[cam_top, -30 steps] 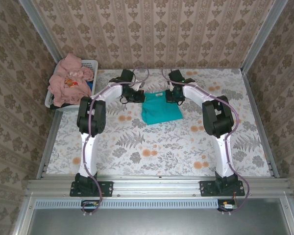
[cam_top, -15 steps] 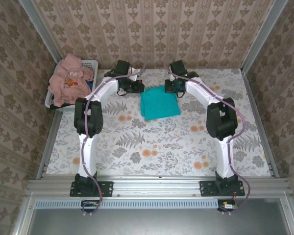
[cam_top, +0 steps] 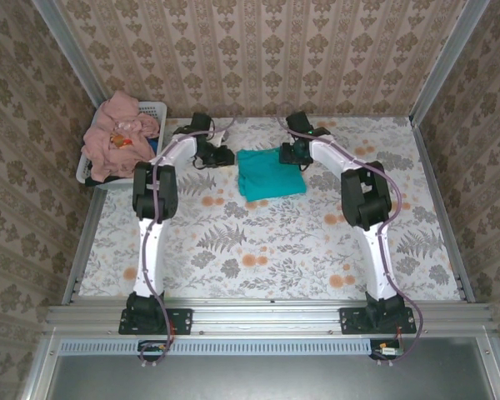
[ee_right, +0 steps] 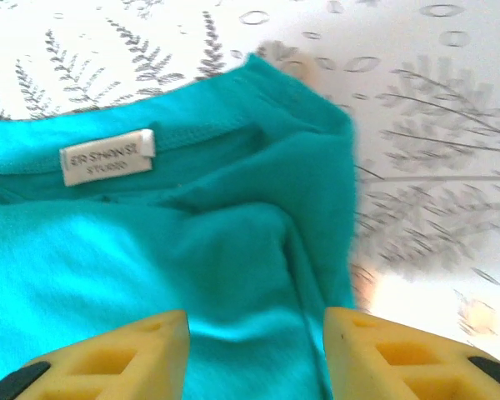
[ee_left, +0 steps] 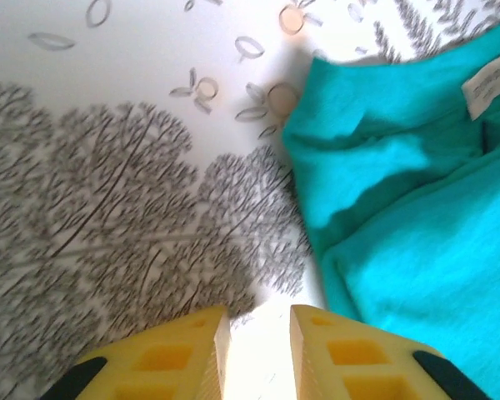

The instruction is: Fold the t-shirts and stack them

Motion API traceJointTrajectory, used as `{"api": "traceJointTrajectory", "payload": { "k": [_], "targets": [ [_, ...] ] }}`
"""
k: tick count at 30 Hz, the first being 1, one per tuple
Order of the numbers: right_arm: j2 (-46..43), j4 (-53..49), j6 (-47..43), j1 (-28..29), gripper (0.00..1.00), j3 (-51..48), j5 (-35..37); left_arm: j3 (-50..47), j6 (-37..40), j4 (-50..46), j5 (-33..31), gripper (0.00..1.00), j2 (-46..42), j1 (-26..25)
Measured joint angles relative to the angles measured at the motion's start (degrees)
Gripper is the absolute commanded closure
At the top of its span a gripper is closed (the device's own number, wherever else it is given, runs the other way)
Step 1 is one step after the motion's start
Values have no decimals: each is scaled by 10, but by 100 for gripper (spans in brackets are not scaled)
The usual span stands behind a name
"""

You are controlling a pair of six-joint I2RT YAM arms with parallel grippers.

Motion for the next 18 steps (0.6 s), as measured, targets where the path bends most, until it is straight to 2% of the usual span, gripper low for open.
{"api": "traceJointTrajectory", "payload": {
  "k": [4, 8, 14, 18],
  "targets": [
    [-66, 14, 5, 5, 66, -60, 24, -42, 7, -12, -45, 71, -62, -9],
    [-76, 42, 13, 14, 70, -49, 9, -67, 7, 18, -55, 72, -128, -48],
    [32, 37, 37, 13, 72, 94, -39, -118, -2, 108, -31, 75, -150, -139],
    [119, 2, 63, -4, 74, 179, -57, -199, -15, 150, -11, 75, -140, -159]
  ]
}}
